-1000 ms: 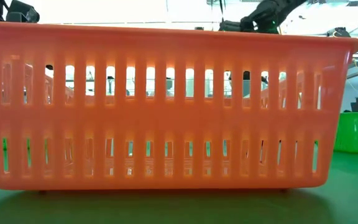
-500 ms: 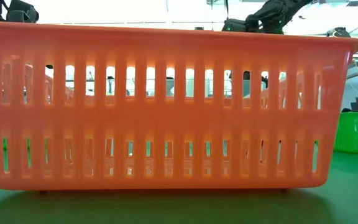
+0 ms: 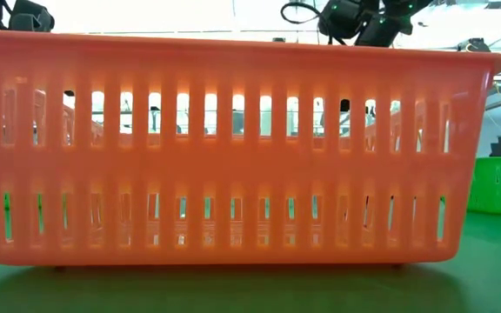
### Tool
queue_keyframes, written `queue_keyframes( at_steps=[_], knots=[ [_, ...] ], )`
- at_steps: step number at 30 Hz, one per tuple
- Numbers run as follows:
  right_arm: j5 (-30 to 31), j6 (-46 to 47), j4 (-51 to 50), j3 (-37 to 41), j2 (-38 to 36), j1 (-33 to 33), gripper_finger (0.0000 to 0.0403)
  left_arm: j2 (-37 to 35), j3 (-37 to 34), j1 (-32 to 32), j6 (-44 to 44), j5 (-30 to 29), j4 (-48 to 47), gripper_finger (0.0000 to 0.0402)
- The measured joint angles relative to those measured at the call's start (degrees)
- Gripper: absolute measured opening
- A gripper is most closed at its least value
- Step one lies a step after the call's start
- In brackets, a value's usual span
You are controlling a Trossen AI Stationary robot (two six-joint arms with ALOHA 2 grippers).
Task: Stack baskets on shelf by color
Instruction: Put the top right orange bin on the shelf
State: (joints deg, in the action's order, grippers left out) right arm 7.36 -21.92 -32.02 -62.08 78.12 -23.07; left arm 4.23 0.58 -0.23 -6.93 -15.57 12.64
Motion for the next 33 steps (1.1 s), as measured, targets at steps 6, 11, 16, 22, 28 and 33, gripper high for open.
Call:
queue_keyframes(
  at_steps=[6,11,16,22,28,33],
  knots=[
    [-0.1,1.2,0.9,0.0,1.9,0.0,0.0096,0.0,0.0,0.0,0.1,0.0,0.0,0.0037],
    [-0.1,4.9,2.6,0.0,3.7,-0.1,0.0096,0.0,0.0,0.0,0.0,0.0,0.0,0.0037],
    [-0.1,5.2,5.5,1.7,4.4,-0.6,0.0110,0.0,0.0,0.0,0.0,0.0,-0.4,0.0037],
    [-2.7,4.8,7.0,4.4,4.4,-0.9,0.0129,0.0,0.0,0.0,-0.2,0.0,-0.4,0.0037],
    [-3.0,3.3,8.6,6.7,4.4,-1.1,0.0121,0.0,0.0,0.0,-0.3,0.0,-0.4,0.0037],
    [-3.0,-3.0,7.9,7.1,4.4,-0.9,0.0070,0.0,0.0,0.0,-0.3,0.0,-0.3,0.0037]
  ],
)
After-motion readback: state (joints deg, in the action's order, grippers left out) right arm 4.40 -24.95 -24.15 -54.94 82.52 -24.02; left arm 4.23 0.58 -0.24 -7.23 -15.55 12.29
